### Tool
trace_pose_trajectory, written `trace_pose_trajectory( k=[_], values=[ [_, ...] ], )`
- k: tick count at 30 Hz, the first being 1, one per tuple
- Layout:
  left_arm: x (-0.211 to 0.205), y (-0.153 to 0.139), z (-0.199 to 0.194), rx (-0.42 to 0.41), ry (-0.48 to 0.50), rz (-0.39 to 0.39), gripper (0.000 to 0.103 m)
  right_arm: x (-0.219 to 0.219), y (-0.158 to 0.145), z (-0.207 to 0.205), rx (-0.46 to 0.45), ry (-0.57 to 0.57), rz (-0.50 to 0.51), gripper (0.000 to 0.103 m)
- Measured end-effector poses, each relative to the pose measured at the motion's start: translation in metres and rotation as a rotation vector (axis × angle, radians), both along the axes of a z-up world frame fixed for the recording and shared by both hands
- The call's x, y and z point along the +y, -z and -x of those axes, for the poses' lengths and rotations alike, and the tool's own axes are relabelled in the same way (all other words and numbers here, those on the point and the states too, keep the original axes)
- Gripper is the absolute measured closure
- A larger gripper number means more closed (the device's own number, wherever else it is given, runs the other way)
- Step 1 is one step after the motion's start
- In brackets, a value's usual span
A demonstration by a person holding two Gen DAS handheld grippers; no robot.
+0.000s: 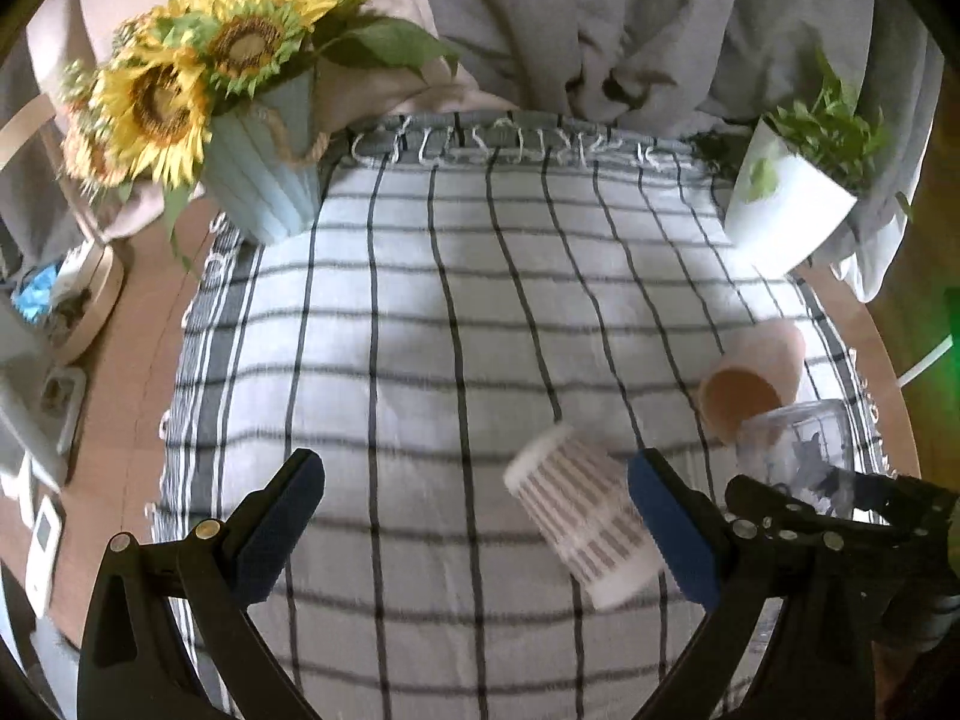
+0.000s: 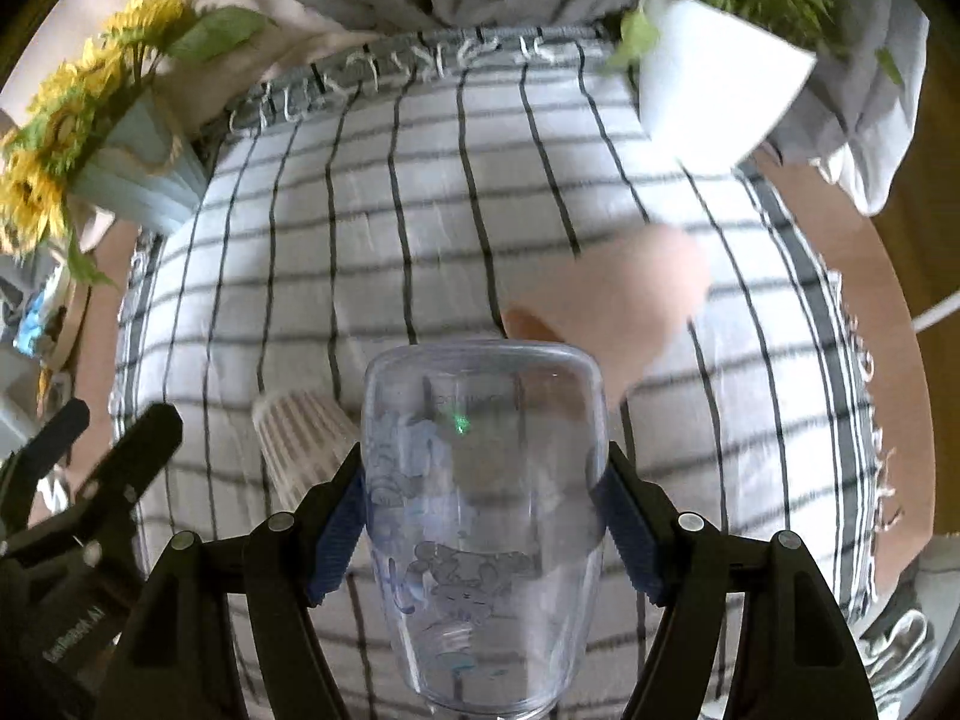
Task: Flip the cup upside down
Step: 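Lift the clear cup with the right gripper and rotate it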
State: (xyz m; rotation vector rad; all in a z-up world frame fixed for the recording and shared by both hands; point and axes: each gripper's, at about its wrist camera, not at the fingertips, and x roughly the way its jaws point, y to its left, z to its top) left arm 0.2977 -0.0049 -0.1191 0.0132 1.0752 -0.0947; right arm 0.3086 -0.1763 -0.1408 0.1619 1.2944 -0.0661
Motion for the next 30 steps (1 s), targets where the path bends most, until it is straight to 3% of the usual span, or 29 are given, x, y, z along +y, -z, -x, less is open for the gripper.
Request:
trace_pose_trajectory(
  k=[14,30],
  values=[
    [-0.017,0.036,0.048,0.130,-0.128,-0.031,0.000,-0.020,0.052,0.041,0.126,-0.118,-0.055,0.031],
    [-0.024,0.034,0.066,0.136,-0.194,-0.046,0.000,-0.025,0.061,0.050,0.133,-0.173,-0.074,0.030]
  ],
)
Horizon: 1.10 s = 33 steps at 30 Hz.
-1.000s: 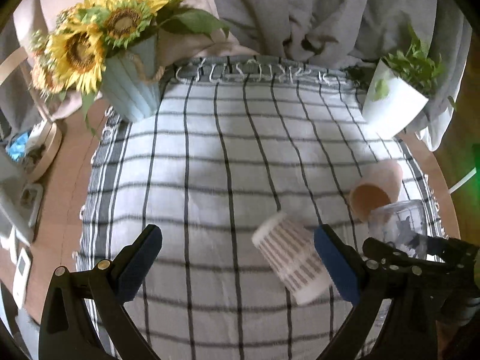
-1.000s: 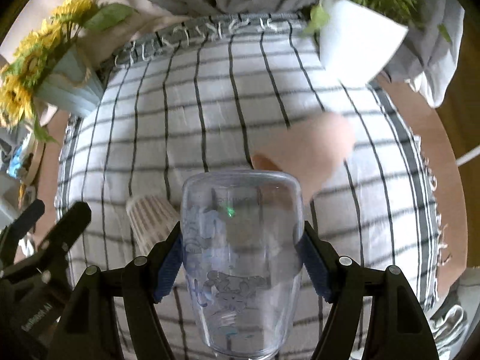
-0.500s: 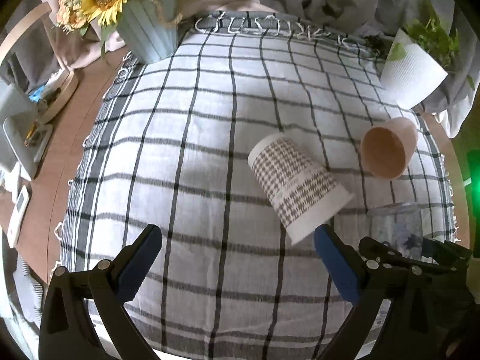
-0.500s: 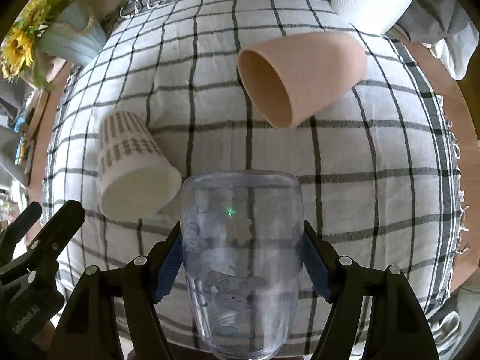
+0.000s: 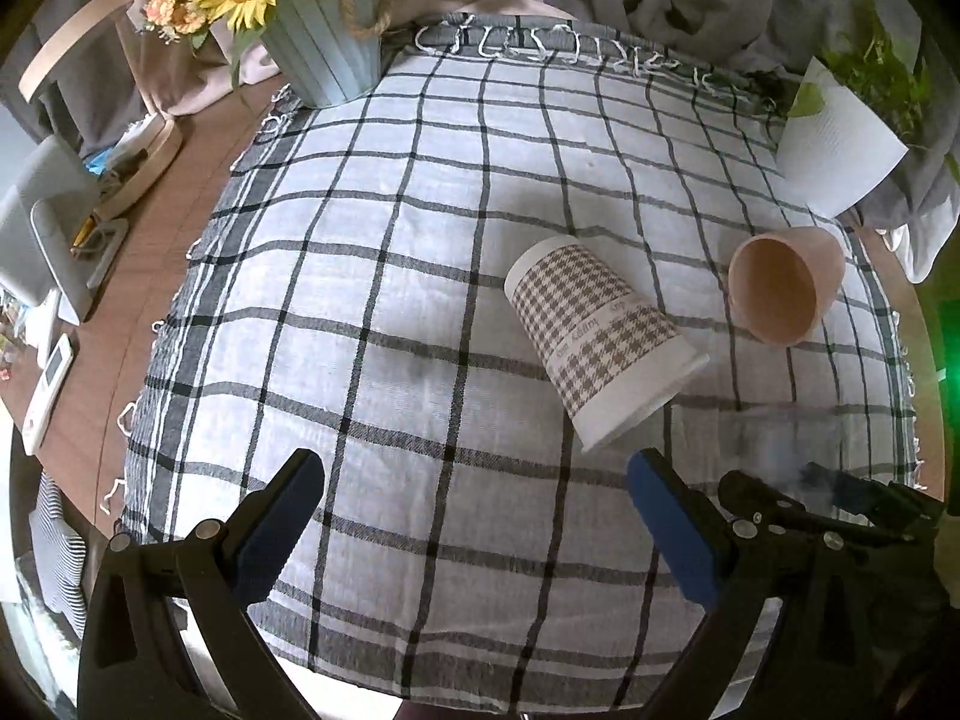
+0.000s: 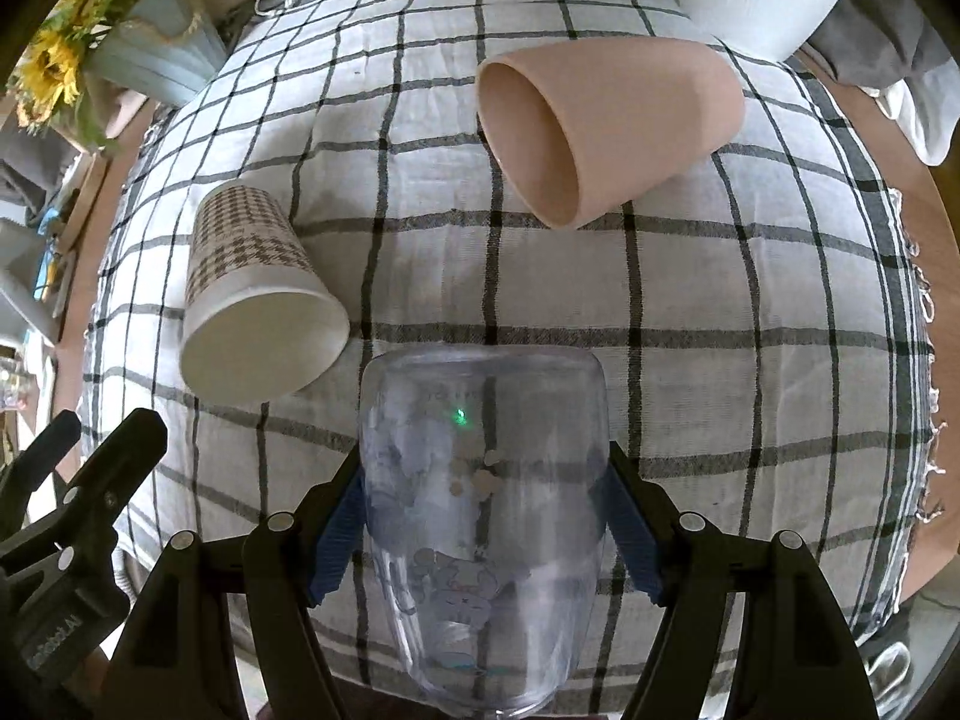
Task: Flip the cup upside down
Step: 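Lift the clear cup with the right gripper and rotate it, then lower the clear cup rim-down onto the cloth with the right gripper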
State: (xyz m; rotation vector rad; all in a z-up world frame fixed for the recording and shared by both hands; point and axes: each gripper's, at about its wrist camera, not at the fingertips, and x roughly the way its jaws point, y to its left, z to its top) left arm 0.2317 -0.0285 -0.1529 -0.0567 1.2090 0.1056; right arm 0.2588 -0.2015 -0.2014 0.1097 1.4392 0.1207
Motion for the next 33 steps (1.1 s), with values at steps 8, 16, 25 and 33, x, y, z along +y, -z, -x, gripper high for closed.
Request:
trace_pose_trajectory(
  k=[8,16,25,33],
  values=[
    [-0.020,-0.032,0.011,-0.070,0.049,0.029,0.000,-0.025,-0.048,0.018,-0.139,0.071,0.004,0.026],
    [-0.086,-0.037,0.010,-0.047,0.222,0.116,0.000,-0.090,-0.078,0.041,-0.232,0.241,0.015,0.025],
    [-0.148,-0.015,-0.010,0.037,0.330,0.137,0.003,-0.153,-0.065,0.065,-0.221,0.403,0.025,0.025],
    [-0.169,0.021,-0.031,0.146,0.326,0.151,0.019,-0.176,-0.056,0.066,-0.216,0.434,0.021,0.025]
  ],
)
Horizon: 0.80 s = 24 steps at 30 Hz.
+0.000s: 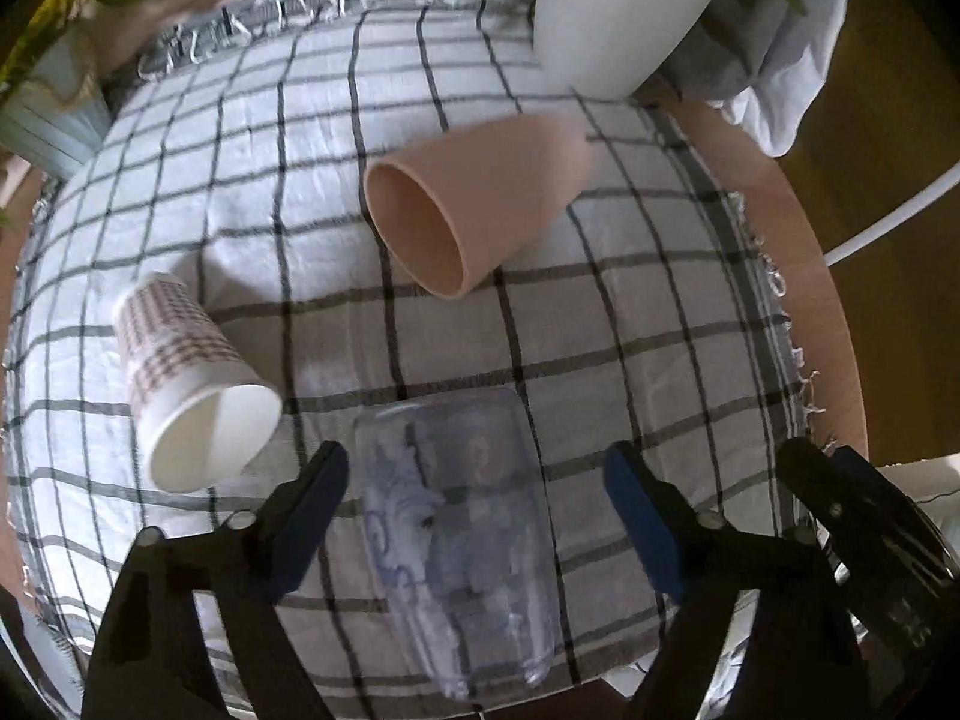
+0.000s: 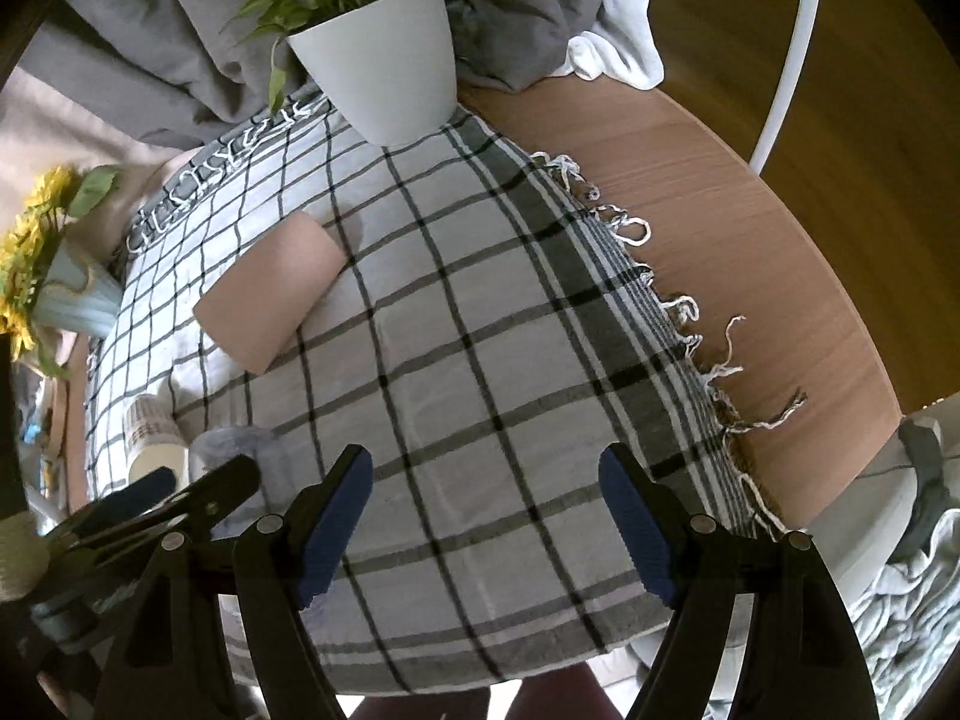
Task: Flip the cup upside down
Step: 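Lower the clear cup rim-down onto the cloth with the right gripper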
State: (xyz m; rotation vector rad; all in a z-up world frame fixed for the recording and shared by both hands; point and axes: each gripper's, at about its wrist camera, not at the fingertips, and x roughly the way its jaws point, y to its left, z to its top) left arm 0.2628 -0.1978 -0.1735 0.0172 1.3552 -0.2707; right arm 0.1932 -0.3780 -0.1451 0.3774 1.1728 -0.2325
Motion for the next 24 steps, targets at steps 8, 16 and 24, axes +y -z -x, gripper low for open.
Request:
trace_pose_trajectory(
  k=[8,16,24],
  values=[
    [0.001,0.021,-0.011,0.048,-0.029,-0.018,0.021,0.001,0.008,-0.008,0.007,-0.017,-0.012,0.025],
    [0.001,0.029,-0.013,0.057,-0.015,-0.037,0.032,0.004,0.013,-0.008,0.018,-0.034,-0.017,0.025],
    [0.006,0.014,-0.004,0.023,-0.020,0.000,0.032,0.006,0.011,-0.007,0.015,-0.046,-0.019,0.025]
  ],
)
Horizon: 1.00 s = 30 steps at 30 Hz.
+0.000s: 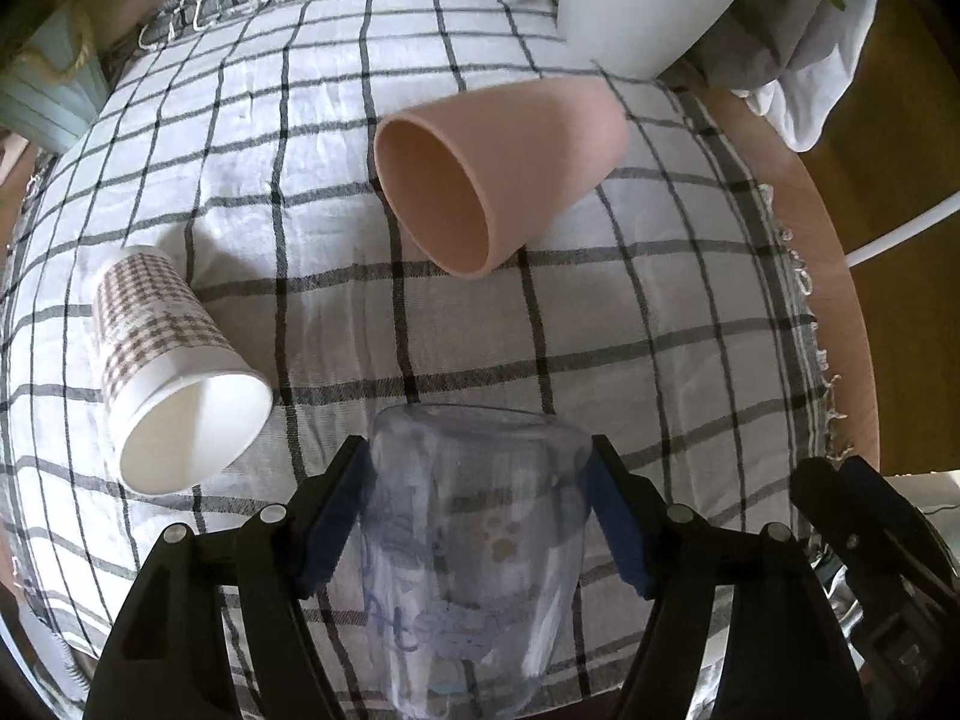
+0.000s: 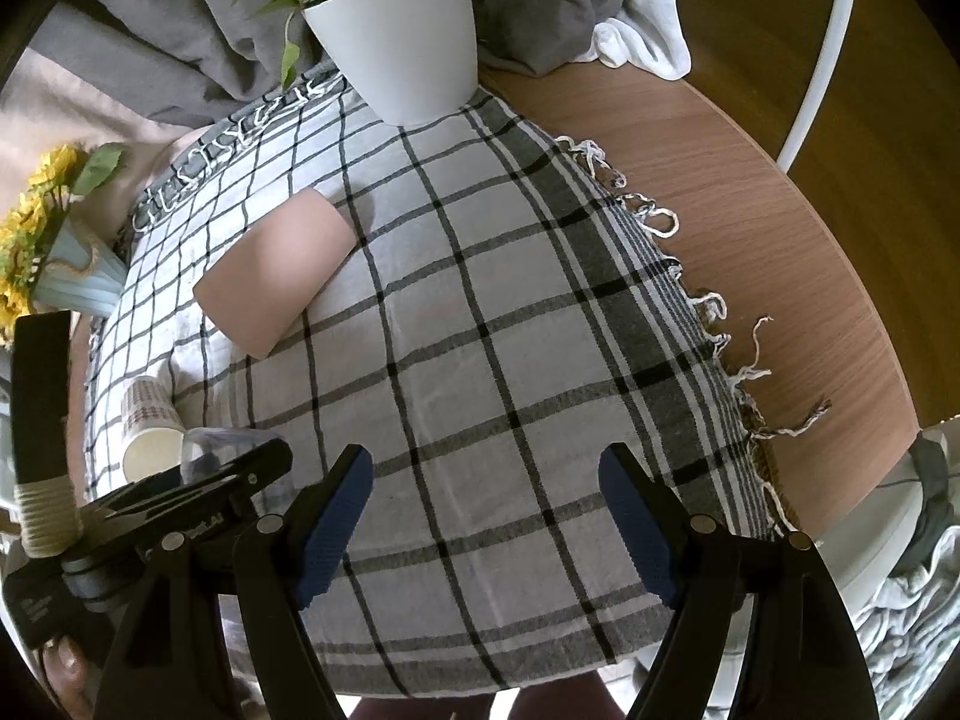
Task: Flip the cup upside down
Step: 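Lower the clear cup rim-down onto the cloth with the right gripper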
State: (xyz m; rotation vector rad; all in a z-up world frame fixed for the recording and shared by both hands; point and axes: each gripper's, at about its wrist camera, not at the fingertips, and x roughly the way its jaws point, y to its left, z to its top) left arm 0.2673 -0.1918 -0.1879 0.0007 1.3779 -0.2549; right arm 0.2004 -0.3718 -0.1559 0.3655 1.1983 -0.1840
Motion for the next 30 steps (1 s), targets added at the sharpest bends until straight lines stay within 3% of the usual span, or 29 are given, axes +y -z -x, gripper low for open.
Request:
trace_pose_trajectory(
  k=[10,30],
  values=[
    [0.011,-0.041,0.010,-0.113,-0.003,0.025,0.032,0.004,-0.015,0.001,-0.038,-0.006,-0.012,0.025],
    [0.012,-0.060,0.023,-0.171,0.001,0.049,0.032,0.010,-0.028,0.006,-0.076,-0.023,-0.011,0.025]
  ],
)
